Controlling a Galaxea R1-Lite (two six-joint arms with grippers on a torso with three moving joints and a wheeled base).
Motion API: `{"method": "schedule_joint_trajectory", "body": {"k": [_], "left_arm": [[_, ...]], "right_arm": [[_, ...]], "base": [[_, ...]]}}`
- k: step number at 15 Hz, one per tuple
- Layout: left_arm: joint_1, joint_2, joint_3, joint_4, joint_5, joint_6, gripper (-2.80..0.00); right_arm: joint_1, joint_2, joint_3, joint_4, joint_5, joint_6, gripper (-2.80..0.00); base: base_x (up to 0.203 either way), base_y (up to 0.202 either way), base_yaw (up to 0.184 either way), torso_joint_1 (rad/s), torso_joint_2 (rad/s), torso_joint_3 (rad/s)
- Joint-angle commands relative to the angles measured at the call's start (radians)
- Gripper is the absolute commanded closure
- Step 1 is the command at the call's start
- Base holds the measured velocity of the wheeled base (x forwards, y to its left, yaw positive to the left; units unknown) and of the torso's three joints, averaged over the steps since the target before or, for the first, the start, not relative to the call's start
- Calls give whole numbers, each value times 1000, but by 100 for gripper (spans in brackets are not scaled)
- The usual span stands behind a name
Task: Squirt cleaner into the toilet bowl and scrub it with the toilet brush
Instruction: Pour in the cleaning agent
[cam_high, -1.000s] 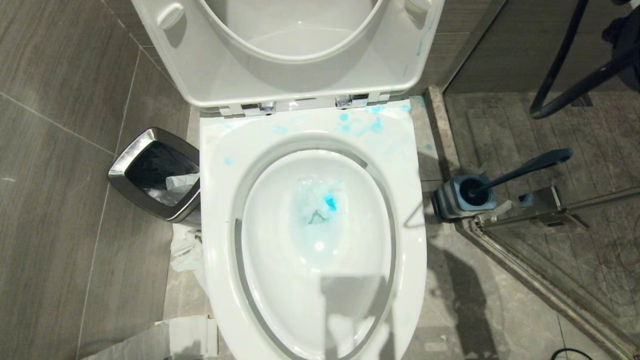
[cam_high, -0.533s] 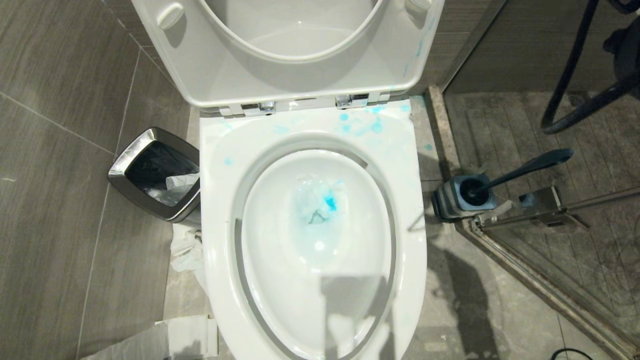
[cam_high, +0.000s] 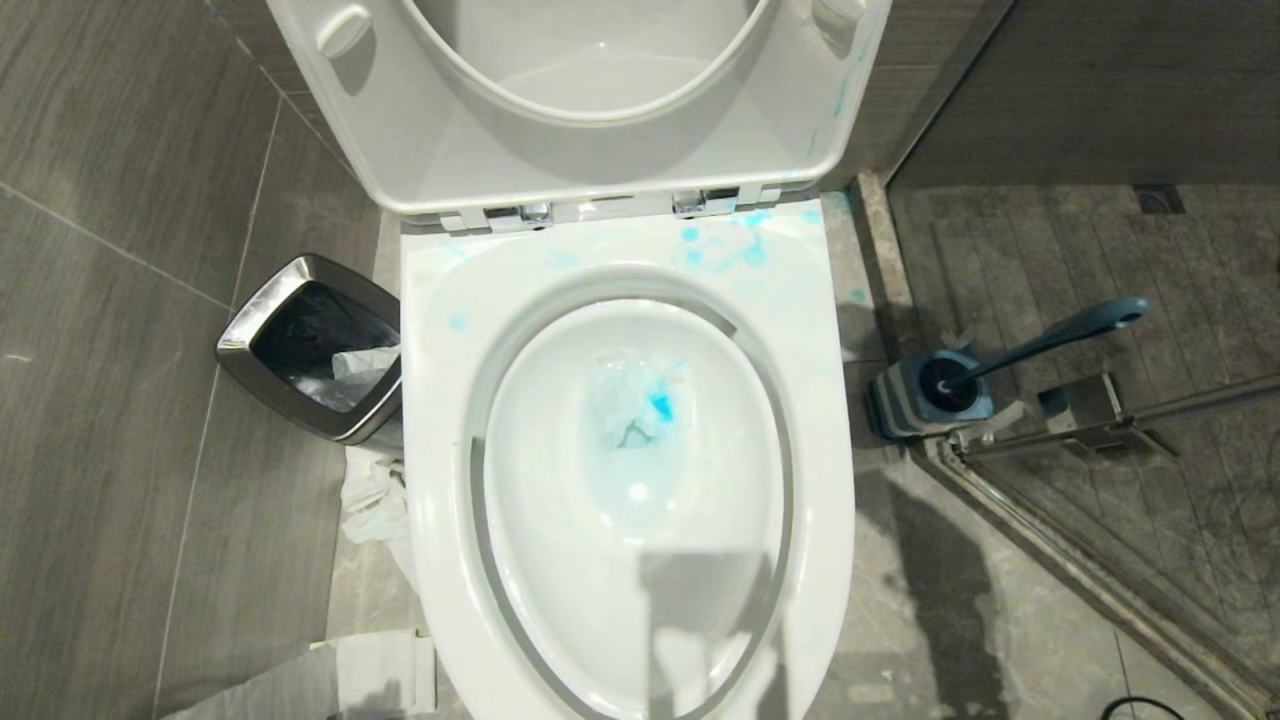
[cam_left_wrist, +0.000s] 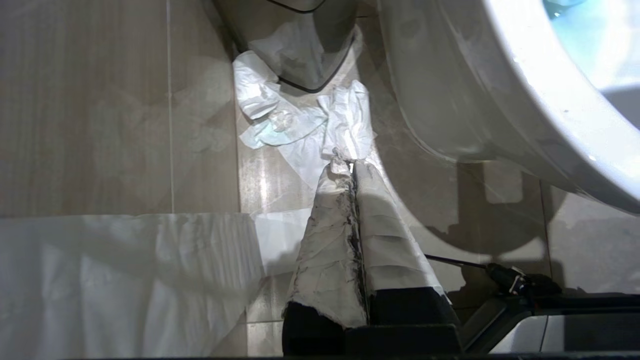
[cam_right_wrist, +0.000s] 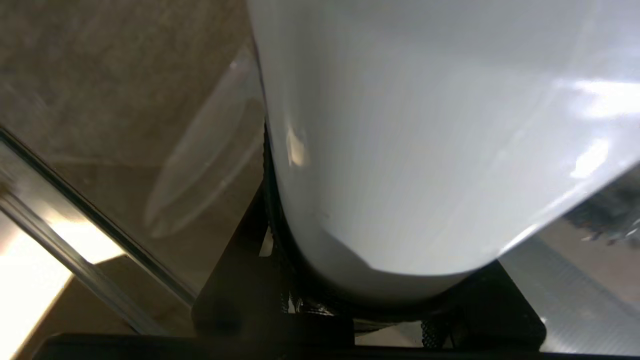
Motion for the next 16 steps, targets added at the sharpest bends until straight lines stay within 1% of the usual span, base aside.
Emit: {"method": "schedule_joint_trajectory", "body": {"k": [1,3,4,5,6,7,8,9,12,13,16], "left_arm": [[1,2,0,0,0,0,0],[0,2,0,0,0,0,0],[1,2,0,0,0,0,0],[1,2,0,0,0,0,0],[1,2,0,0,0,0,0],[1,2,0,0,0,0,0],[1,2,0,0,0,0,0],[1,2,0,0,1,0,0],[1,2,0,0,0,0,0],[1,2,0,0,0,0,0],[1,2,0,0,0,0,0]], "right_arm": [[33,-36,76,20,-9,-16,0],[84,-31,94,31,-9,-16,0],[123,-12,84,25,-9,-16,0],[147,12,40,-8,-9,-16,0],[166,38,-20,-107,-9,-16,0],[186,60,-64,-243,-9,-16,0],[225,68,-98,-298,-9,-16,0],[265,69,-98,-300,-9,-16,0],[301,63,-74,-289,-9,-16,0],[303,65,-74,-204,-9,-16,0],[311,73,-71,201,-9,-16,0]], "base": [[0,0,0,0,0,0],[0,0,0,0,0,0],[0,0,0,0,0,0],[0,0,0,0,0,0],[0,0,0,0,0,0],[0,0,0,0,0,0],[0,0,0,0,0,0],[0,0,0,0,0,0],[0,0,0,0,0,0],[0,0,0,0,0,0],[0,0,0,0,0,0]]}}
